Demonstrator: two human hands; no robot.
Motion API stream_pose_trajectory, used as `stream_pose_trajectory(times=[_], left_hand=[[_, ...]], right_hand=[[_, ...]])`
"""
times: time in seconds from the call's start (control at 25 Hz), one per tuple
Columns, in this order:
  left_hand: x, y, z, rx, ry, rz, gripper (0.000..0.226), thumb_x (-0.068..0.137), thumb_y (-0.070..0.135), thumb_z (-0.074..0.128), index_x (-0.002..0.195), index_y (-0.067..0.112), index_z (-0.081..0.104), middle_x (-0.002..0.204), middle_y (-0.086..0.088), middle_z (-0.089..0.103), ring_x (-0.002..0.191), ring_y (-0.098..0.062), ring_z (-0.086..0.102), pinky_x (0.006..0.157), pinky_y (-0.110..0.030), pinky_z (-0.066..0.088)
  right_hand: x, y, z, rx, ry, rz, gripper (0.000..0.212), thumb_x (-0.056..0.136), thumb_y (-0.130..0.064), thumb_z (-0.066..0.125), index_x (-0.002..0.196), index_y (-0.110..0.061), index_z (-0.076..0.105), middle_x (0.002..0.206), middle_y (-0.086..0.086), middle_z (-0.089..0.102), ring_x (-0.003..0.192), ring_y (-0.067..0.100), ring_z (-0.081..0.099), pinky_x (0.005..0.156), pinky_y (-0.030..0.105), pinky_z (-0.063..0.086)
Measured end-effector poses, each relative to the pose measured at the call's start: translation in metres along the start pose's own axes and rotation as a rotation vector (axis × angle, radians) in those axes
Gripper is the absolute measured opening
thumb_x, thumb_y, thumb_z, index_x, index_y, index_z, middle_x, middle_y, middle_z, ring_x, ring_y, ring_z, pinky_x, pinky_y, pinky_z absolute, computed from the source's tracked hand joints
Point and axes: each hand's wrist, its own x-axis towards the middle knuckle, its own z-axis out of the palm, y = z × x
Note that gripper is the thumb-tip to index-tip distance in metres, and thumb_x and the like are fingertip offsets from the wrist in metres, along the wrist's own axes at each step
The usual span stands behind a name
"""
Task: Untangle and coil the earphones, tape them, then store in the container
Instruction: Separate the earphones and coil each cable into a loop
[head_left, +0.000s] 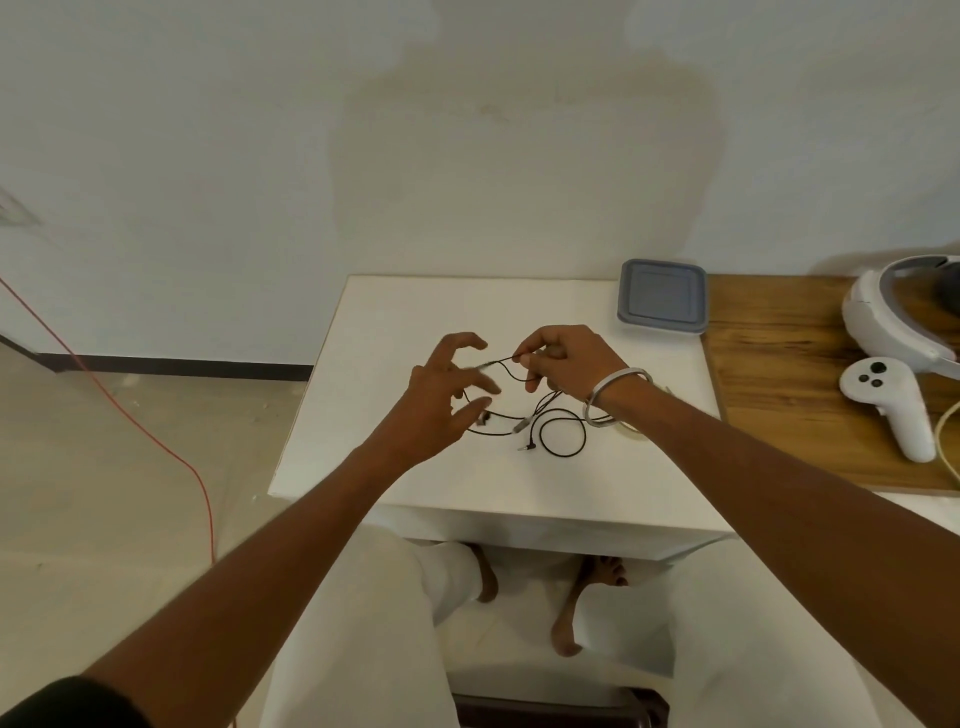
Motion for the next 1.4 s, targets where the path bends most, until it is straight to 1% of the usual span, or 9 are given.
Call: stream_pose_trajectory(times=[0.12, 0.2, 0.36, 0.52, 0.68, 0.8, 1.04, 1.24, 1.4], left_hand=[[0.004, 0.005, -0.007, -0.135, 0.04, -0.085, 0.045, 0.085, -0.008, 0.054, 0.116, 0.024, 0.049, 0.114, 0.006, 0.056, 0.083, -0.002, 0.055, 0.073, -0.014, 0.046], [0.007, 0.007, -0.007, -0.079, -0.024, -0.168, 0.043, 0.086, -0.006, 0.047, 0.117, 0.024, 0.048, 0.09, 0.004, 0.067, 0.069, -0.006, 0.055, 0.072, -0.02, 0.046], [0.009, -0.001, -0.01, 0.104, -0.082, -0.341, 0.027, 0.088, 0.009, 0.043, 0.077, 0.025, 0.062, 0.073, 0.0, 0.069, 0.073, -0.018, 0.061, 0.091, -0.038, 0.04], [0.007, -0.005, -0.022, -0.139, -0.076, -0.448, 0.028, 0.088, 0.007, 0.041, 0.072, 0.015, 0.062, 0.072, -0.005, 0.067, 0.068, -0.019, 0.064, 0.059, -0.016, 0.047], [0.009, -0.014, -0.034, -0.332, -0.113, -0.533, 0.03, 0.083, -0.002, 0.037, 0.073, 0.011, 0.063, 0.062, -0.004, 0.063, 0.069, -0.02, 0.065, 0.065, -0.027, 0.048], [0.009, -0.017, -0.04, -0.385, -0.116, -0.603, 0.032, 0.084, 0.001, 0.036, 0.073, 0.012, 0.064, 0.049, 0.005, 0.048, 0.056, -0.021, 0.054, 0.056, -0.026, 0.045], [0.005, -0.013, -0.049, -0.65, -0.363, -0.698, 0.029, 0.1, 0.009, 0.039, 0.097, 0.004, 0.068, 0.058, 0.005, 0.033, 0.053, -0.012, 0.029, 0.049, -0.024, 0.032], [0.003, -0.007, -0.055, -0.793, -0.665, -0.777, 0.034, 0.105, 0.015, 0.035, 0.116, 0.002, 0.064, 0.065, 0.002, 0.026, 0.057, -0.013, 0.022, 0.051, -0.023, 0.026], [0.002, 0.005, -0.059, -0.959, -0.726, -0.792, 0.028, 0.1, 0.022, 0.044, 0.091, 0.006, 0.065, 0.07, -0.003, 0.048, 0.058, -0.013, 0.044, 0.047, -0.019, 0.034]], right_hand=[[-0.002, 0.0, -0.001, 0.019, -0.037, -0.028, 0.012, 0.091, -0.014, 0.058, 0.097, -0.014, 0.068, 0.064, 0.0, 0.067, 0.051, 0.0, 0.056, 0.054, 0.013, 0.043], [-0.004, 0.0, 0.001, 0.02, -0.062, -0.068, 0.015, 0.092, -0.014, 0.056, 0.099, -0.014, 0.07, 0.064, -0.001, 0.064, 0.049, -0.002, 0.052, 0.054, 0.01, 0.041], [-0.004, 0.0, 0.001, -0.05, -0.06, -0.138, 0.018, 0.089, -0.025, 0.062, 0.104, -0.018, 0.071, 0.078, -0.01, 0.065, 0.071, 0.0, 0.059, 0.073, 0.012, 0.047], [-0.001, 0.008, -0.005, -0.377, -0.062, -0.203, 0.02, 0.09, -0.024, 0.06, 0.107, -0.018, 0.07, 0.08, -0.014, 0.06, 0.07, -0.002, 0.052, 0.065, 0.001, 0.038], [0.0, 0.019, -0.011, -0.437, -0.006, -0.2, 0.021, 0.095, -0.015, 0.05, 0.105, -0.011, 0.068, 0.094, 0.002, 0.068, 0.081, 0.013, 0.06, 0.082, 0.027, 0.05], [-0.001, 0.024, -0.013, -0.387, 0.063, -0.168, 0.023, 0.097, -0.01, 0.044, 0.104, -0.007, 0.065, 0.096, 0.006, 0.069, 0.074, 0.014, 0.059, 0.079, 0.03, 0.051], [0.003, 0.025, -0.012, -0.301, 0.181, -0.08, 0.021, 0.097, -0.009, 0.044, 0.105, -0.006, 0.063, 0.086, -0.006, 0.059, 0.063, -0.003, 0.048, 0.056, 0.002, 0.036], [0.005, 0.025, -0.009, -0.226, 0.228, -0.047, 0.022, 0.095, -0.007, 0.045, 0.103, -0.006, 0.065, 0.083, -0.005, 0.059, 0.072, 0.015, 0.058, 0.071, 0.02, 0.045], [0.008, 0.026, -0.006, -0.207, 0.259, -0.033, 0.021, 0.096, -0.008, 0.044, 0.101, -0.006, 0.065, 0.085, -0.001, 0.061, 0.077, 0.023, 0.063, 0.076, 0.031, 0.053]])
